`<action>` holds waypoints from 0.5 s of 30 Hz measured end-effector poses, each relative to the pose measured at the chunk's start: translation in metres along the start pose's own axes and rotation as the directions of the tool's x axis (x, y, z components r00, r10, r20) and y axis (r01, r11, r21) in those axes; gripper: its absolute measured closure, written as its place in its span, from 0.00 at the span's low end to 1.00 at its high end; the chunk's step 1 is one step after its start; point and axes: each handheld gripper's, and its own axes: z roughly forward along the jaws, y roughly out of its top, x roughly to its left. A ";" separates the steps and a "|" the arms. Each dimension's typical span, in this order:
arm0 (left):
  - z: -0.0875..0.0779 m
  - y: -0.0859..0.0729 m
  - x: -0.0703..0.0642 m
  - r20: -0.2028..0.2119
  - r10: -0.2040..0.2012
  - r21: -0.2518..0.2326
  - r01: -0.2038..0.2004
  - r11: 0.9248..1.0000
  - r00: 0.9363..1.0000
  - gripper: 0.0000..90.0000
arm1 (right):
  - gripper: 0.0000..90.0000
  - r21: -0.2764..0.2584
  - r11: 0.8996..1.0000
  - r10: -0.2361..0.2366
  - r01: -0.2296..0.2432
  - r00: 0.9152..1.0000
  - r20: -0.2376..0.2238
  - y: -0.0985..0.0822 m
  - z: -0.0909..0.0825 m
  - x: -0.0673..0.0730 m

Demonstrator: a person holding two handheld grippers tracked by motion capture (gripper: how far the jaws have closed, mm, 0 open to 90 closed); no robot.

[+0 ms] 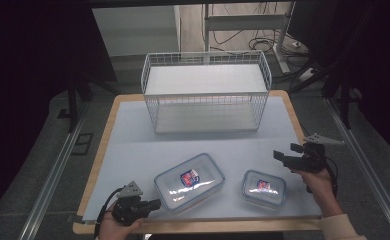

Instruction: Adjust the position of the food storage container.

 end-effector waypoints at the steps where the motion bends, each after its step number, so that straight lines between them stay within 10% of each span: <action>1: 0.001 0.000 0.001 0.005 -0.013 -0.004 0.013 1.000 1.000 1.00 | 0.17 0.000 1.000 0.002 -0.002 1.000 0.000 0.000 0.000 0.000; 15: 0.015 0.016 0.001 0.007 -0.020 -0.003 0.020 1.000 1.000 1.00 | 0.17 -0.002 1.000 0.001 -0.001 1.000 -0.003 0.000 -0.001 0.000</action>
